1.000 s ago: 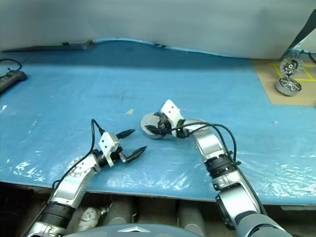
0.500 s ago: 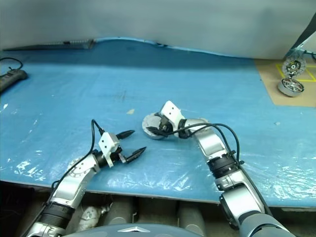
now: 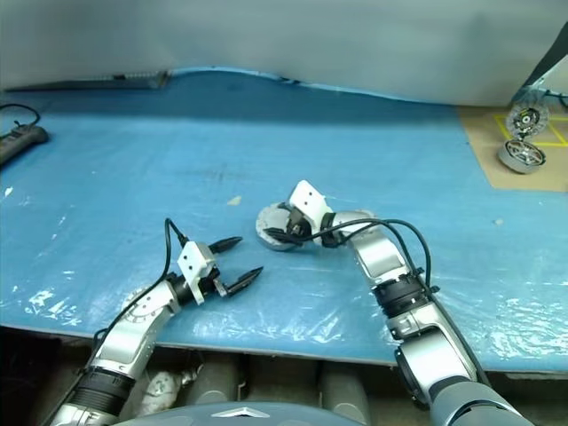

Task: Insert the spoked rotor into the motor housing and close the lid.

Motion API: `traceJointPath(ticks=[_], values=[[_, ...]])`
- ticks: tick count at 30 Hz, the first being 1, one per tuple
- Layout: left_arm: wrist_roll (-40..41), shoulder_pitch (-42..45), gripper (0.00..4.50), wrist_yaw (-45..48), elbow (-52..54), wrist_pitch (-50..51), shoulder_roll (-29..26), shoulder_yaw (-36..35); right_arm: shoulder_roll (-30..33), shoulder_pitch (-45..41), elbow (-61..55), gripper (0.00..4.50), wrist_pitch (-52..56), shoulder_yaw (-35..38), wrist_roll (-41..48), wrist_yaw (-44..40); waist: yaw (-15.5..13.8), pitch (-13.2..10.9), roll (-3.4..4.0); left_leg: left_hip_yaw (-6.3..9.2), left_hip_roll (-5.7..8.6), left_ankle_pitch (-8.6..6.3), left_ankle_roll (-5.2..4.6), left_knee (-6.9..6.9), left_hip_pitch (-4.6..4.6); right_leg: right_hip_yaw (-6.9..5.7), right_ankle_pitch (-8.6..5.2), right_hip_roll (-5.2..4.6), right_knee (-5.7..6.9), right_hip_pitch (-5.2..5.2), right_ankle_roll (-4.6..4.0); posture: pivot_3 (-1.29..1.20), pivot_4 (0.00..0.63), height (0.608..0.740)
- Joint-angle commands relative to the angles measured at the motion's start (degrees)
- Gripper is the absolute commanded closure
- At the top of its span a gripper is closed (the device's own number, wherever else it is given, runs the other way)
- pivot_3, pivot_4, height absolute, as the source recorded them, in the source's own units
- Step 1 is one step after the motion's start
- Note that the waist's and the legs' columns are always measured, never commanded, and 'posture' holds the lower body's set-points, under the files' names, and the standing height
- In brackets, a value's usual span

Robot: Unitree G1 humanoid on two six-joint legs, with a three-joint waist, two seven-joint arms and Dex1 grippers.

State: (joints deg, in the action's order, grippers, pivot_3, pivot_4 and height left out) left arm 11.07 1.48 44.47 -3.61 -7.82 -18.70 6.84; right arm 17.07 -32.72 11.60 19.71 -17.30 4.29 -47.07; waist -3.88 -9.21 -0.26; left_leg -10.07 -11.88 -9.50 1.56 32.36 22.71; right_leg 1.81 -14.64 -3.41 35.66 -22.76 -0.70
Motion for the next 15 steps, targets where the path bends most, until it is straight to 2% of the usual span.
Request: traceJointPath(ticks=[1,11,15], values=[[0.0,-0.7,0.00,-0.1,1.4,-1.7,0.1,0.3,0.2,0.7,2.0,1.52,1.5,-1.0,-2.6,2.3,0.0,0.0,0.00,0.00,0.00,0.00,0.00,0.00,-0.01,0.00,0.00,-0.01,0.00,0.02,0.00,0.00,0.150,0.740],[0.7,0.9,0.00,0.4,-0.1,-1.5,-0.2,-0.6,1.4,1.6,0.8,1.52,3.7,-2.5,-3.5,1.5,0.0,0.0,0.00,0.00,-0.01,-0.01,-0.01,-0.02,-0.14,0.04,-0.01,-0.05,-0.01,0.13,-0.01,0.00,0.150,0.740],[4.5,3.7,0.00,-5.2,1.8,2.7,3.1,-4.3,1.7,1.7,0.6,1.52,4.5,-2.7,-3.5,1.4,-0.1,0.0,0.00,0.00,0.00,0.00,-0.01,-0.01,-0.13,0.05,-0.01,-0.06,-0.04,0.14,0.00,0.00,0.150,0.740]])
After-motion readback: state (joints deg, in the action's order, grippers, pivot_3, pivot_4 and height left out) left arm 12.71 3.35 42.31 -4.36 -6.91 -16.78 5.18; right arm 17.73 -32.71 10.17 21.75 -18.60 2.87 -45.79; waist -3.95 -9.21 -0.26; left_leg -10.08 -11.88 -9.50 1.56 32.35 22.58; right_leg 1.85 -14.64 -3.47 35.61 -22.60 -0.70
